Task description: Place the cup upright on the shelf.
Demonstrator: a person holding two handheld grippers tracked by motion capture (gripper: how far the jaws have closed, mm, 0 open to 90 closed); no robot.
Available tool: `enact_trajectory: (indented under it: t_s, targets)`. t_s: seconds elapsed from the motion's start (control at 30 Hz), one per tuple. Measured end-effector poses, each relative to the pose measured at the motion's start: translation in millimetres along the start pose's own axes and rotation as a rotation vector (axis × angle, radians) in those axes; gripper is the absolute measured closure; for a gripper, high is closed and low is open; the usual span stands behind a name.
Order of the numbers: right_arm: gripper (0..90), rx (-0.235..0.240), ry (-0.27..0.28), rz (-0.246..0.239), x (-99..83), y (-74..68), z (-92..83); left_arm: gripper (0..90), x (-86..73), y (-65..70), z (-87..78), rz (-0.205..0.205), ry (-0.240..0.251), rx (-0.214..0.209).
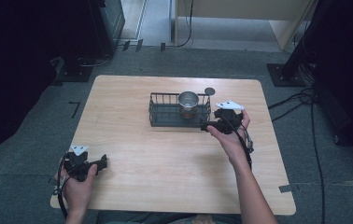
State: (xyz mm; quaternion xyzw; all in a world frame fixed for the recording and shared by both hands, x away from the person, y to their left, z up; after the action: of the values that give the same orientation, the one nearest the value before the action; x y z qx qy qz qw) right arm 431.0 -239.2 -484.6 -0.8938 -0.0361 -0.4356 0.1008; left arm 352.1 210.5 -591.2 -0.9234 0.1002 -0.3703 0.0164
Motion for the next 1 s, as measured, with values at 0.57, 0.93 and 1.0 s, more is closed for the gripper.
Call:
enact_trajectory:
  t_s: [0.57, 0.93, 1.0]
  targets:
    - [0.0, -0.052, -0.011, 0.077, -48.6, 48.0, -19.8, 0.0, -0.3, -0.3, -0.2, 0.005, -0.003, 0.000]
    - [0.0, -0.094, -0.030, 0.106, -80.1, 76.0, -33.5, 0.0, -0.3, -0.3, -0.2, 0.005, -0.003, 0.000]
    - [0.0, -0.104, -0.034, 0.115, -85.8, 81.7, -36.7, 0.0, -0.3, -0.3, -0.2, 0.004, -0.003, 0.000]
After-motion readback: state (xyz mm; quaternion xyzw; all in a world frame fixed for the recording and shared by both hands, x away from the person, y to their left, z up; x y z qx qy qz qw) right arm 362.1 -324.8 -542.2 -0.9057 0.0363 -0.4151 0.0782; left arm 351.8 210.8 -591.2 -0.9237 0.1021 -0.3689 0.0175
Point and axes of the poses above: each handheld gripper's, and its own axes: z roughly forward along the jaws, x roughly out of its top, y roughly to its right, the point moved 10 cm from there along z, roughly forward along the jaws, and after that the axes turned 8 degrees about z, right-handed, at the moved point
